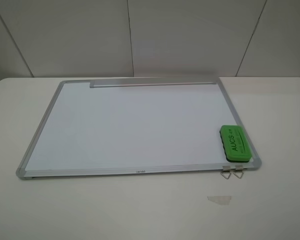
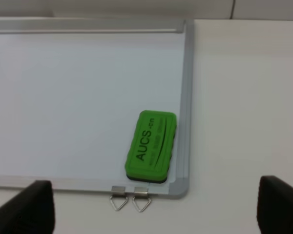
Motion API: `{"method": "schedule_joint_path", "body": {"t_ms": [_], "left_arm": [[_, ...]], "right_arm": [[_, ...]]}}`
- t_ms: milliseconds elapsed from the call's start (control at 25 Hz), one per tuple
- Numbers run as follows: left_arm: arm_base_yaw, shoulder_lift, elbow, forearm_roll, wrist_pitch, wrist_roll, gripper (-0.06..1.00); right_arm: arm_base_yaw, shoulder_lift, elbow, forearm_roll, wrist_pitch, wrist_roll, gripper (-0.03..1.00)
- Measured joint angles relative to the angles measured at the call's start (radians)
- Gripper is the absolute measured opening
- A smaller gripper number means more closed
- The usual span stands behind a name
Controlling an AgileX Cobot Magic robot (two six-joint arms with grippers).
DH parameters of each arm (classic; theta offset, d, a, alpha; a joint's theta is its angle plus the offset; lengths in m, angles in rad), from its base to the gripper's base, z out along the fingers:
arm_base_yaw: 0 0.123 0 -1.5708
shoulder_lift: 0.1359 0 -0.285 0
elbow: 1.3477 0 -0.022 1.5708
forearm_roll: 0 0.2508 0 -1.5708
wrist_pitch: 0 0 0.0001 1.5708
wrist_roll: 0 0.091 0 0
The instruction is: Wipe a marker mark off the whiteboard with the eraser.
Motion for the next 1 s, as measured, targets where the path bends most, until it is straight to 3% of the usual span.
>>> {"method": "schedule_joint_path", "body": {"t_ms": [1000], "left_arm": [[0.000,0.000,0.000,0.000,0.000,0.000,0.68]], "right_arm": [[-0.040,-0.110,0.000,0.004,0.001,0.000,0.83]]}}
